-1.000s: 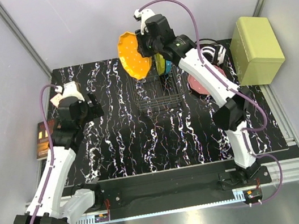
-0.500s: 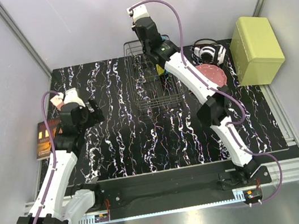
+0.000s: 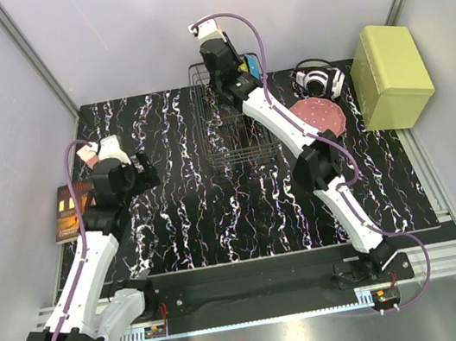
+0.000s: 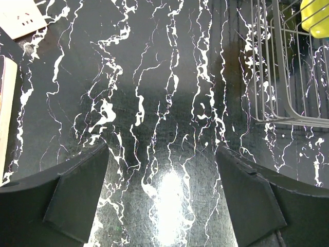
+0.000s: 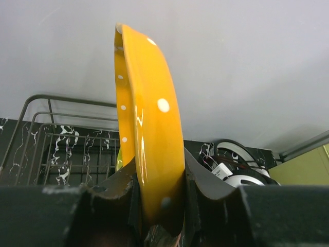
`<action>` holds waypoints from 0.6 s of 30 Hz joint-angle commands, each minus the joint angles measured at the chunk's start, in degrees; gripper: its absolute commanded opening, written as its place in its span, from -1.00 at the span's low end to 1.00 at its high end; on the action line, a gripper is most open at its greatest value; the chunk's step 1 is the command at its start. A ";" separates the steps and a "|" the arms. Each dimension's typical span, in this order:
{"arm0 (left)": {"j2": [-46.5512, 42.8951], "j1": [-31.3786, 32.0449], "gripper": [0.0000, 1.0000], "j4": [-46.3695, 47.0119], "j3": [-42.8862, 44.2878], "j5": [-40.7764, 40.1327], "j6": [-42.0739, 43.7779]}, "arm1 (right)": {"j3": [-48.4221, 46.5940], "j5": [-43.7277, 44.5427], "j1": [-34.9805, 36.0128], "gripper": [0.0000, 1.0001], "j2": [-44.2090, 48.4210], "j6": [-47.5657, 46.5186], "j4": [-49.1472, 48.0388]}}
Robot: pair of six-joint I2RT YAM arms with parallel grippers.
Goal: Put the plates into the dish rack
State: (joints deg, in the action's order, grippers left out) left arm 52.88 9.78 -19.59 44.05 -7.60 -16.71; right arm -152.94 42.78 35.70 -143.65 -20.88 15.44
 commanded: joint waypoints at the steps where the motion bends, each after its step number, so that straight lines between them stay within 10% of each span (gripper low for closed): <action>1: -0.50 -0.29 0.81 3.86 -0.55 0.48 0.63 | -0.78 4.41 1.12 -1.00 3.21 -0.39 -11.22; 18: 0.11 -0.38 0.82 3.95 -1.25 -0.14 1.15 | 1.51 6.87 1.83 -1.00 0.22 2.43 -9.11</action>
State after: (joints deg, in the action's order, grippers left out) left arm 52.99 9.74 -19.53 43.33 -7.60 -16.27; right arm -150.28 47.18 36.25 -145.21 -19.84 14.41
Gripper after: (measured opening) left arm 0.909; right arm 0.323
